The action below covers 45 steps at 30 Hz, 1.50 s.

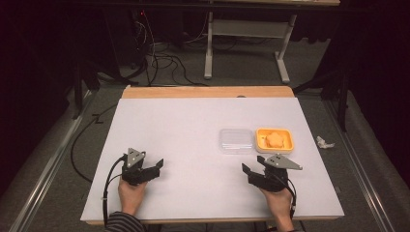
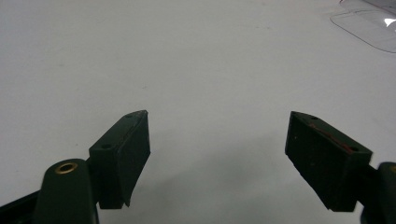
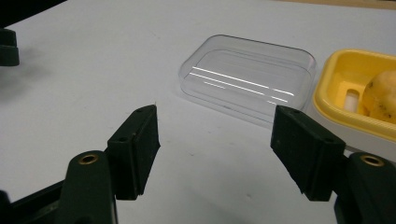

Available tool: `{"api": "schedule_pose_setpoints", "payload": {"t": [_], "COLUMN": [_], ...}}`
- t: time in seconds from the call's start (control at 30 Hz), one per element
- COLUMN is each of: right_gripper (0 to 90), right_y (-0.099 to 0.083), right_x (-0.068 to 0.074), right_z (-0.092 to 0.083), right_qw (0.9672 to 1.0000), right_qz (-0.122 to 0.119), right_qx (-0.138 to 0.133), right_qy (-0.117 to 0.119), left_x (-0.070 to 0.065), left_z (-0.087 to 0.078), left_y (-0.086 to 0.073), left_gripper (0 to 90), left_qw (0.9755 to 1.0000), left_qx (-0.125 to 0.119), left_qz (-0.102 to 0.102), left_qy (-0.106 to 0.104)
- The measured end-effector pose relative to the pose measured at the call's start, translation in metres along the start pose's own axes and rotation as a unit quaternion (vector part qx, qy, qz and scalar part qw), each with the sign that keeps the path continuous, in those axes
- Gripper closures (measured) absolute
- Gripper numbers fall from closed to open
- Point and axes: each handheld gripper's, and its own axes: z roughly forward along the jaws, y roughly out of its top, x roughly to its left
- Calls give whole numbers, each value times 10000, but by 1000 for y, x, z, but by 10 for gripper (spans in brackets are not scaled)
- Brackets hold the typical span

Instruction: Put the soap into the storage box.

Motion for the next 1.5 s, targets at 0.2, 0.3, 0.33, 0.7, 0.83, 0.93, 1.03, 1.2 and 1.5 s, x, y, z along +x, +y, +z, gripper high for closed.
{"api": "schedule_pose_setpoints", "payload": {"t": [0.2,0.3,0.33,0.7,0.83,0.93,1.03,1.2,1.5], "right_gripper": [324,325,326,328,327,327,326,326,324], "right_y": [-1,-2,-3,-8,-9,-11,-14,-17,-17], "right_x": [3,3,4,4,4,4,4,3,6], "right_z": [3,5,6,20,25,29,32,36,39], "right_qw": [10000,9999,9999,9993,9987,9986,9982,9978,9971], "right_qz": [35,19,-16,-115,-151,-140,-186,-169,-291], "right_qx": [69,118,138,359,465,501,546,605,658], "right_qy": [60,31,11,-70,-113,-135,-155,-187,-256], "left_x": [0,0,0,0,0,0,0,0,0], "left_z": [0,0,0,0,0,0,0,0,0], "left_y": [0,0,0,0,0,0,0,0,0], "left_gripper": [227,227,227,227,227,227,227,227,227], "left_qw": [10000,10000,10000,10000,10000,10000,10000,10000,10000], "left_qx": [-2,5,-2,-4,-2,-1,-6,-1,2], "left_qz": [-7,-8,-11,-9,-6,-9,-9,-11,-7], "left_qy": [0,2,0,-1,-1,-4,-6,-6,-6]}}
